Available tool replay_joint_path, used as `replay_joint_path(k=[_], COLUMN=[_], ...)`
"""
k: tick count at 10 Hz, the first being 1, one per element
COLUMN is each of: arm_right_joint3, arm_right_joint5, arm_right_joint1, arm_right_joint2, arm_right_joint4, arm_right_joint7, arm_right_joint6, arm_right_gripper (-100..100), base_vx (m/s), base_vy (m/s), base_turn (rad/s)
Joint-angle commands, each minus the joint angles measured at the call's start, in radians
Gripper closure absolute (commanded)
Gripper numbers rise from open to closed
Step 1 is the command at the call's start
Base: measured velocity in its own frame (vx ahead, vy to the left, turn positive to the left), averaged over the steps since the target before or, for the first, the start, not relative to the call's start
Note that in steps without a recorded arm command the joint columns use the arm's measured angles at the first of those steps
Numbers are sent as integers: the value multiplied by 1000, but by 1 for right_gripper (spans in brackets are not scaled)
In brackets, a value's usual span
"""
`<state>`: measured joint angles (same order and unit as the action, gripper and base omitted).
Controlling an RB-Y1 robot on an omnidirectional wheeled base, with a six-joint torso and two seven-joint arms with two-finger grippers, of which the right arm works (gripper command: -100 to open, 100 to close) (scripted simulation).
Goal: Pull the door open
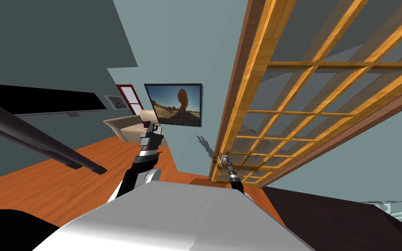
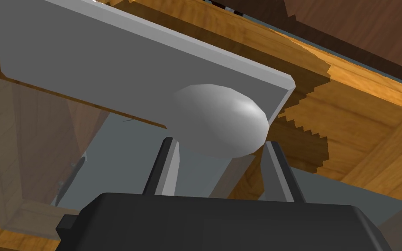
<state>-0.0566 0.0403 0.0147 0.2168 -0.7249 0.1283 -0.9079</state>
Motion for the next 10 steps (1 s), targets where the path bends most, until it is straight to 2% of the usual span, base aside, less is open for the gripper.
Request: replay_joint_path(k=[1,7,8,10], arm_right_joint3=[29,29,5,13], arm_right_joint5=[12,12,-12,-27], arm_right_joint1=[10,10,3,2], arm_right_joint2=[-29,-29,1,3], arm_right_joint4=[-25,-25,-4,-3], arm_right_joint7=[-4,-4,-37,-82], arm_right_joint6=[5,5,3,4], arm_right_gripper=[100,100,100,100], base_vx=[0,0,-22,-31], base_vy=[0,1,-26,-14], base_turn=[0,-4,3,35])
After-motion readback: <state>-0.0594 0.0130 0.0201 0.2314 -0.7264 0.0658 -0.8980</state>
